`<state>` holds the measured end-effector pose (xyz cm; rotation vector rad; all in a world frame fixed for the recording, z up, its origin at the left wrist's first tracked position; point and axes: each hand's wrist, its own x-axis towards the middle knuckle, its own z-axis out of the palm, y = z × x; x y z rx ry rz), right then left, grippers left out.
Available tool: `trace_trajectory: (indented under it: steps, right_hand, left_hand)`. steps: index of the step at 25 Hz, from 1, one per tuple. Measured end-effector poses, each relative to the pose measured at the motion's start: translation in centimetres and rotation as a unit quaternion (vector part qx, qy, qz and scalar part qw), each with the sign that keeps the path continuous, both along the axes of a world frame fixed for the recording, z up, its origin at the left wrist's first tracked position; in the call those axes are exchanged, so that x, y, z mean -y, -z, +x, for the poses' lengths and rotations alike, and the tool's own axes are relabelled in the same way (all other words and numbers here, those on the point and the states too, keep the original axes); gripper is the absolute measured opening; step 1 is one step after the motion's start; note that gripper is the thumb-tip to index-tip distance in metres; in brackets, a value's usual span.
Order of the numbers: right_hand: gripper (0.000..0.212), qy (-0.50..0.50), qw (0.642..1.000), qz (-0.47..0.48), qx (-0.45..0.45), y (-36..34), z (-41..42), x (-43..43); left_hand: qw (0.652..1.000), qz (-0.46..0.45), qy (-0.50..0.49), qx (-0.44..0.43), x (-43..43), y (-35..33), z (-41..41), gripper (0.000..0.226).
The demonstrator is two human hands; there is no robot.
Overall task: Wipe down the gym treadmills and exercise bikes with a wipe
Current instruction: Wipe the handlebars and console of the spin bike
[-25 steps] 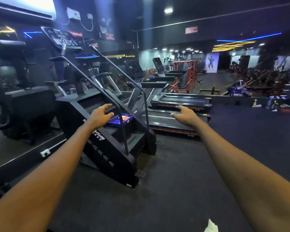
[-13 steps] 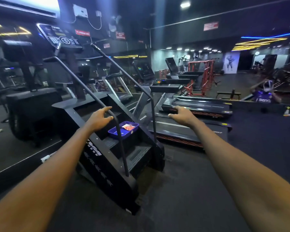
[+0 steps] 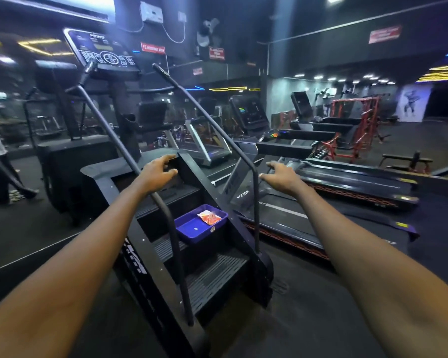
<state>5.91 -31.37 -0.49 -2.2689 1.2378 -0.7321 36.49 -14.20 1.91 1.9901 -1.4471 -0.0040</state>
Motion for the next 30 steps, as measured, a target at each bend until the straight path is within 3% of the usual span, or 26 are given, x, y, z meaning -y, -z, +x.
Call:
trace_trajectory:
  steps: [5, 13, 23, 30]
  right_hand:
    - [0.051, -0.037, 0.999, -0.011, -0.001, -1.8, 5.6, 12.4]
    - [0.062, -0.12, 0.993, 0.016, -0.013, 0.3, 14.5, 30.1]
    - [0.064, -0.212, 0.976, 0.048, -0.018, 3.4, 24.8, 45.1]
    - [0.061, -0.231, 0.97, 0.056, -0.044, 7.1, 35.3, 54.0]
  left_hand:
    - [0.999, -0.011, -0.051, 0.001, 10.2, -1.1, 5.0, 0.053]
    - [0.988, 0.058, -0.139, 0.03, 24.6, 1.0, 9.8, 0.05]
    - [0.969, 0.085, -0.233, -0.01, 36.8, 4.5, 14.9, 0.053]
    - [0.959, 0.086, -0.27, -0.024, 42.7, 8.1, 24.9, 0.052]
